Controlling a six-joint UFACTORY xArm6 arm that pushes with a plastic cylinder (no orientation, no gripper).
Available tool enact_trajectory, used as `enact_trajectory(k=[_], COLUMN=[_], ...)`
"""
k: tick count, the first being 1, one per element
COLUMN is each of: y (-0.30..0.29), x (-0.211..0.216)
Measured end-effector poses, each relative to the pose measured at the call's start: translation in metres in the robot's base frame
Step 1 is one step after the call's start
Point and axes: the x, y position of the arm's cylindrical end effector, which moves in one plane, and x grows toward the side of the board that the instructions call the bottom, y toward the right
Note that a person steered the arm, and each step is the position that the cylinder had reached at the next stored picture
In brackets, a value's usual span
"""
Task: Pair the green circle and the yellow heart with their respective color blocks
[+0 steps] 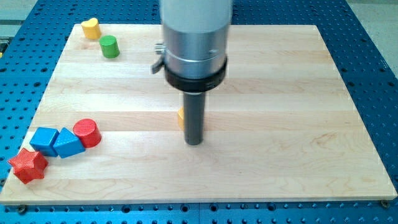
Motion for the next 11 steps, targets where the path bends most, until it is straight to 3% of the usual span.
enact_trajectory(k=[2,3,4,6,7,8,10,11], y=[0.022,-0.003,-0.081,-0.216,-0.205,-0.163,-0.080,-0.107], x=[-0.086,-0.065,-0.094,-0.198,-0.251,-0.251,-0.166,-0.194])
